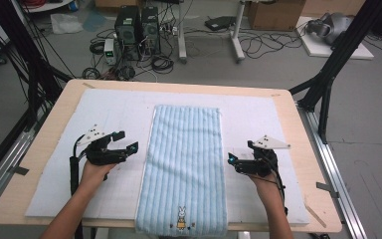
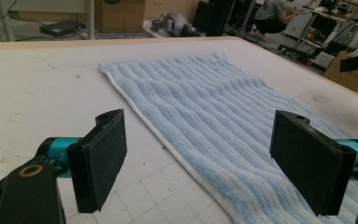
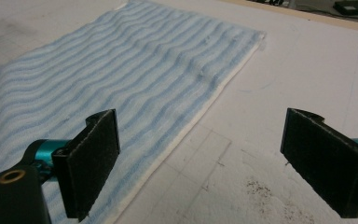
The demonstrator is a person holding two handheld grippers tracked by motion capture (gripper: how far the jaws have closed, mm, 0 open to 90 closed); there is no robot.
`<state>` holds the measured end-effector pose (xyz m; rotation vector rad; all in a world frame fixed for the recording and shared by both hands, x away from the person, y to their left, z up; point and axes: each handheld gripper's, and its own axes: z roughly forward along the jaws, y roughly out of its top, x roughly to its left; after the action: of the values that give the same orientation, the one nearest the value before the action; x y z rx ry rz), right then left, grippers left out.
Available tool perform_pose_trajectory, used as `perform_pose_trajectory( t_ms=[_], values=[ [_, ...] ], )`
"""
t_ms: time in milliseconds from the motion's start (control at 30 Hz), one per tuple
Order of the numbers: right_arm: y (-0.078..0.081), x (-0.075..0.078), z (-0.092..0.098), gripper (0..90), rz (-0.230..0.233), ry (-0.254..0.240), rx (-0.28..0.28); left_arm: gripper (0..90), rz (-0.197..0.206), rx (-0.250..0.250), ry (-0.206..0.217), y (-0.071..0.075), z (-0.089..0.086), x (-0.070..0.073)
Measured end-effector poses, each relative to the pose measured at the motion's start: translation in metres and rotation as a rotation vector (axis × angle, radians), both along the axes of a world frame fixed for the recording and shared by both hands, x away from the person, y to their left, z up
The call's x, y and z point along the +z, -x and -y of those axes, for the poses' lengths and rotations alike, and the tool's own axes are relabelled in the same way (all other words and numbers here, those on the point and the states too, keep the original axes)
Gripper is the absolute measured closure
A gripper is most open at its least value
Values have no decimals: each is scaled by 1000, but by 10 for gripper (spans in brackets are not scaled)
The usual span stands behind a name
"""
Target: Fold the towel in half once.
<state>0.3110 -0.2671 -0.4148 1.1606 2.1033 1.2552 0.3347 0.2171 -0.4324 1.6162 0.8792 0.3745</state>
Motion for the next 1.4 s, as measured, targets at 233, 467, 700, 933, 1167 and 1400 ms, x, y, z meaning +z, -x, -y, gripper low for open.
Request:
perform_pose_trajectory(
  t_ms=[233,467,700,933,1167,1400],
  values=[
    [0,-2,-1,110,-10,3,6,193,-32,0,-29,-5,2,-2],
    [3,0,5,110,-11,-24,-7,193,-48,4,-27,-18,9,4],
    [4,4,8,110,2,-40,-7,195,-81,0,-46,-35,21,12],
    [3,2,5,110,-15,-45,10,205,-151,-9,-112,-64,40,15],
    [2,0,6,110,-25,-55,6,295,-254,57,-174,-87,52,-4],
    [1,1,7,110,-28,-97,5,340,-251,97,-231,-94,61,-13]
  ],
)
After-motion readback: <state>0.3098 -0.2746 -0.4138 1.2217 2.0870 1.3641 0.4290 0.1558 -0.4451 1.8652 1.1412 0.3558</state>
